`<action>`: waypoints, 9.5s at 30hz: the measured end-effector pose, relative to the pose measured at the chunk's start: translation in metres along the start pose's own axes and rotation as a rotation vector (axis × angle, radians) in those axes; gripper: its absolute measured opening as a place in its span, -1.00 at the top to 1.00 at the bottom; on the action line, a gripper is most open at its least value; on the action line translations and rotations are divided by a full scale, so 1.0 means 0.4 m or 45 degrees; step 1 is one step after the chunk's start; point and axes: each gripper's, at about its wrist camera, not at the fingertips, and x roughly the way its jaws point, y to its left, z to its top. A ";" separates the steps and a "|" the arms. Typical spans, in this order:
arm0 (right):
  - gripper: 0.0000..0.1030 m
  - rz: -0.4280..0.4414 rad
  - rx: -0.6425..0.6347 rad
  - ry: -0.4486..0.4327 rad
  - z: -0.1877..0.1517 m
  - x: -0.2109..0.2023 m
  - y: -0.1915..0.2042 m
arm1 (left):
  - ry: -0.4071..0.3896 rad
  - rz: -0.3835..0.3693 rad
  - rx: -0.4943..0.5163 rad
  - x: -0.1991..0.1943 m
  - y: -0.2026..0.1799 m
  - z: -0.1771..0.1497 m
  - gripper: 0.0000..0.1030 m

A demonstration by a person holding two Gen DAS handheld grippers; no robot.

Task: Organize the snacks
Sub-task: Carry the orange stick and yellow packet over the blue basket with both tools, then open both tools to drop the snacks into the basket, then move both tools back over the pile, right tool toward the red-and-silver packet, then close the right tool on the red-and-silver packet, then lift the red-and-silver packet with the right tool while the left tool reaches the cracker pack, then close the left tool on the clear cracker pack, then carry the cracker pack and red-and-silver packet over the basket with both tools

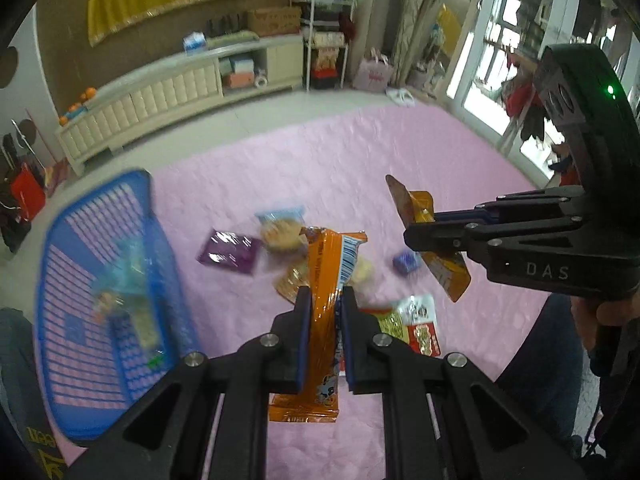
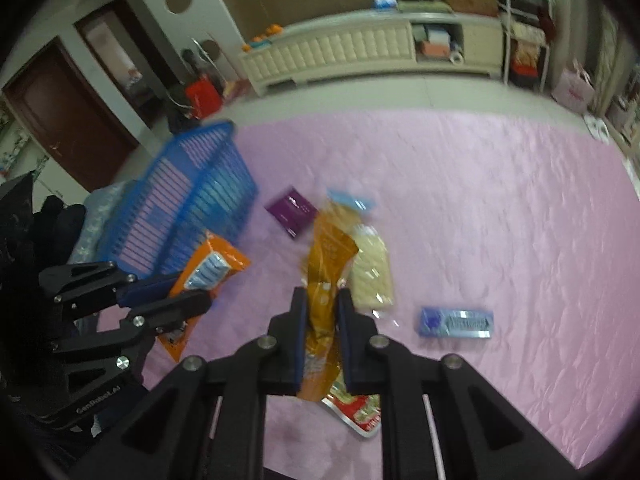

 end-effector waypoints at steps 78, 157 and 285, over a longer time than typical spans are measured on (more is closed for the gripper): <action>-0.63 -0.174 0.026 -0.186 0.115 0.075 0.244 | -0.084 0.196 -0.137 -0.092 0.288 -0.014 -0.61; -0.73 0.088 -0.785 0.297 -0.158 0.338 -0.002 | 0.302 0.113 -0.186 0.213 -0.076 -0.268 -0.62; 0.14 0.174 -0.405 -0.109 0.240 0.110 0.391 | -0.054 0.329 -0.373 -0.225 0.375 0.008 0.17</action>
